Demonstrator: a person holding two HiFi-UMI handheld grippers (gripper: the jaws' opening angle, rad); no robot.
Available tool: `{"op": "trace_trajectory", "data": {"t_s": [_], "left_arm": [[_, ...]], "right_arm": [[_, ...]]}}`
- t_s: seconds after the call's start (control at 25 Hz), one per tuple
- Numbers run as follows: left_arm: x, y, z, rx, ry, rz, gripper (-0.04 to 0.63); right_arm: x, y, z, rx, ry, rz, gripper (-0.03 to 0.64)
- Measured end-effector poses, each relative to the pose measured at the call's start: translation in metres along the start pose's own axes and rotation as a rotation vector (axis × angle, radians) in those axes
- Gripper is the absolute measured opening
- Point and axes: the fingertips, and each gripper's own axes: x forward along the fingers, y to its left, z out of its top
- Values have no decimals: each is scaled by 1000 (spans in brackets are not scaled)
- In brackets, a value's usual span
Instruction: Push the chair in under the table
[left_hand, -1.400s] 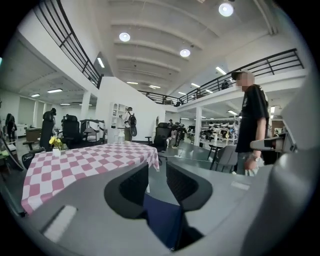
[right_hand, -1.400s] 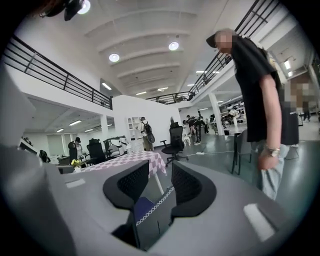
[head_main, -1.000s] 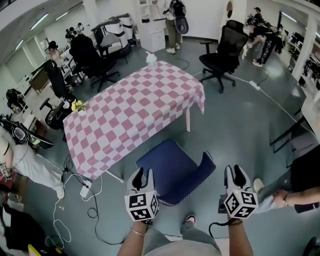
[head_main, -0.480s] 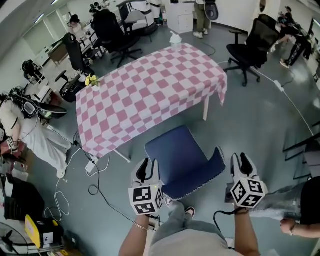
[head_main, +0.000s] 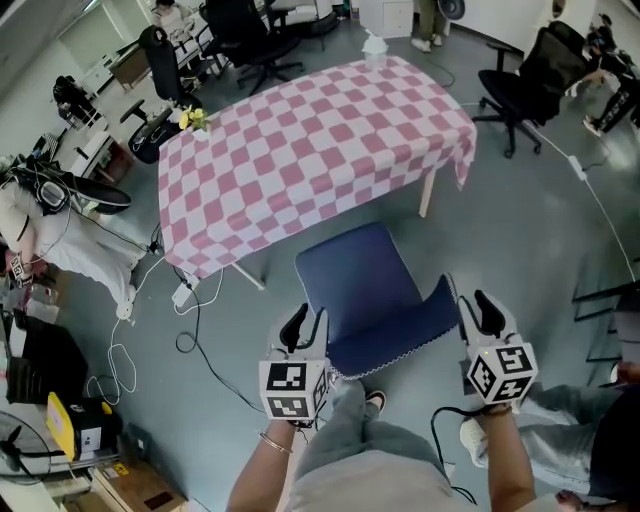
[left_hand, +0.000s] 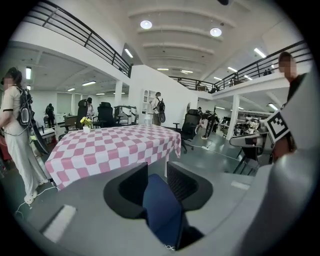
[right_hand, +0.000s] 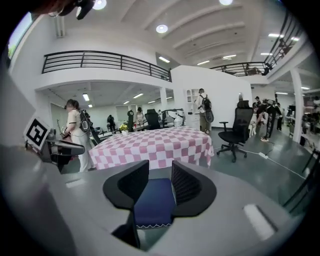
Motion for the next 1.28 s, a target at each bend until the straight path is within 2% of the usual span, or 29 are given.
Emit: {"op": "trace_trajectory", "data": {"t_s": [0.24,0.4,0.64,0.8,0.96,1.16,1.28], "left_arm": [[1,-38,-24,105,137,-176,133],[-3,-68,-33,147,211,-290,140],[-11,-105,-59,245,316,-409,148],[-15,-120,-83,316,382,-452,149],[-17,-129,-99,367,423,-472,149],[-13,-135,-116,402,480,-499,155],[-8,-136,-127,433,517,-504,173]], "right_arm": [[6,24,-9,-179,80,205,127],[6,36,-20,-274,135,331,128],[-6,62,-54,-486,277,561,129],[-12,69,-73,-585,368,667,129],[-16,73,-91,-727,461,763,129],[-7,68,-112,-930,574,816,129],[-1,68,-125,-999,625,837,129]]}}
